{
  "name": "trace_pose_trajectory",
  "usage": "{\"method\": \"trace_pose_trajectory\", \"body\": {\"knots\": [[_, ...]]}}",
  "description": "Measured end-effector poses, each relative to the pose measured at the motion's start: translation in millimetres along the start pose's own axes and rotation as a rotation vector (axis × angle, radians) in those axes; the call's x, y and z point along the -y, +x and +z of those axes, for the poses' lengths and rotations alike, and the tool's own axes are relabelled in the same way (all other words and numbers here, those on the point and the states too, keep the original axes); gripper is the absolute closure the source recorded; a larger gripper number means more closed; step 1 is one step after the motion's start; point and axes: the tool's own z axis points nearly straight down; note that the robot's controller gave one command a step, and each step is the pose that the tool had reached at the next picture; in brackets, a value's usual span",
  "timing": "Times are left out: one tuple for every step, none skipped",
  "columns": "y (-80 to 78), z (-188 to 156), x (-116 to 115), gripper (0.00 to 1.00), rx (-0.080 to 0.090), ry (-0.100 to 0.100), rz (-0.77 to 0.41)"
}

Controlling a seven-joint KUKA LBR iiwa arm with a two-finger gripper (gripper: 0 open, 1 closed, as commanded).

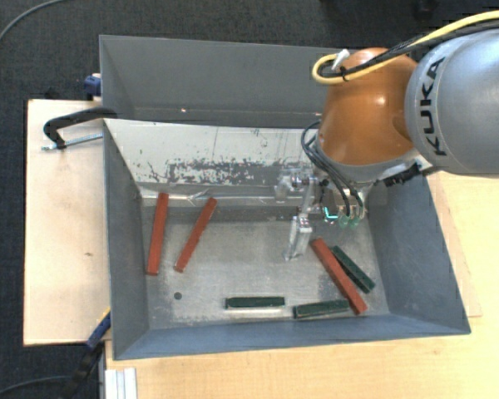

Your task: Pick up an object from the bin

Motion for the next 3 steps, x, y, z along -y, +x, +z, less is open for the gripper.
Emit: {"method": "trace_pose_trajectory", "body": {"knots": [[53.3, 114, -41, 0.00, 0.000, 0.001, -0.189], [-12.0, 30, 13, 0.00, 0.023, 0.004, -0.101], [29.2, 26, 102, 0.00, 0.006, 0.005, -0.092]]}}
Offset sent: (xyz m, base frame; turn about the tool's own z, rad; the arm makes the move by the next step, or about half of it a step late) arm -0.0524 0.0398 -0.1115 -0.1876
